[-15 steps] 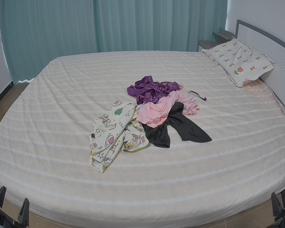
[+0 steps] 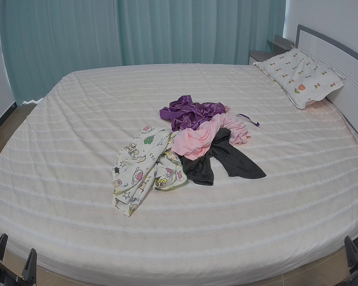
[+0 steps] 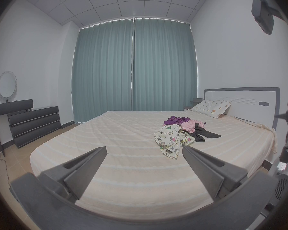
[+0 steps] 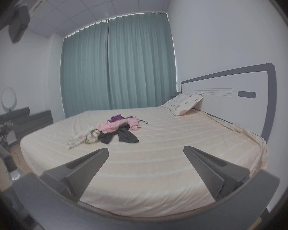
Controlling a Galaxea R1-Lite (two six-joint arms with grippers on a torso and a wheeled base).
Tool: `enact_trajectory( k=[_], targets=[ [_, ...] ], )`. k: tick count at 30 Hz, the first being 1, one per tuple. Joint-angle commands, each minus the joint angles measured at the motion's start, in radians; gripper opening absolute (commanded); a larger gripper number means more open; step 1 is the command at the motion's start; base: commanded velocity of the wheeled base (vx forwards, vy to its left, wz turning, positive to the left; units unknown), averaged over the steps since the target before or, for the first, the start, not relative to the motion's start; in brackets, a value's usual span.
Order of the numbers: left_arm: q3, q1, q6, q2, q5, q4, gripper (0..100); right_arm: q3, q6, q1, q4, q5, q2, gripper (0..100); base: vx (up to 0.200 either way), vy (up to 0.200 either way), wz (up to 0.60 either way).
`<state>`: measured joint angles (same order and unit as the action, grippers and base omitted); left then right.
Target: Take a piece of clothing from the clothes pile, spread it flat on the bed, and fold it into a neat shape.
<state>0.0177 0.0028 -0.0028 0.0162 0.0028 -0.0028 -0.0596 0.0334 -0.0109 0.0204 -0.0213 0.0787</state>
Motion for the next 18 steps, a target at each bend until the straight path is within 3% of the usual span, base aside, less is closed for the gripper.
enact_trajectory(
  k=[1,6,13,18],
  targets=[
    [-0.018,0.000,0.000,-0.013,0.000,0.000,100,-0.304,0.126,0.015,-0.023,-0.077,0.351,100,0.000,0.000,0.00],
    [-0.018,0.000,0.000,-0.013,0.000,0.000,100,-0.298,0.160,0.040,-0.099,-0.106,0.679,100,0.000,0.000,0.00],
    [-0.018,0.000,0.000,-0.013,0.000,0.000,100,-0.350,0.407,0.129,-0.524,-0.092,1.236,100,0.000,0.000,0.00],
    [-0.018,0.000,0.000,-0.013,0.000,0.000,100,-0.437,0.523,0.155,-0.614,-0.098,1.495,100,0.000,0.000,0.00]
  ],
)
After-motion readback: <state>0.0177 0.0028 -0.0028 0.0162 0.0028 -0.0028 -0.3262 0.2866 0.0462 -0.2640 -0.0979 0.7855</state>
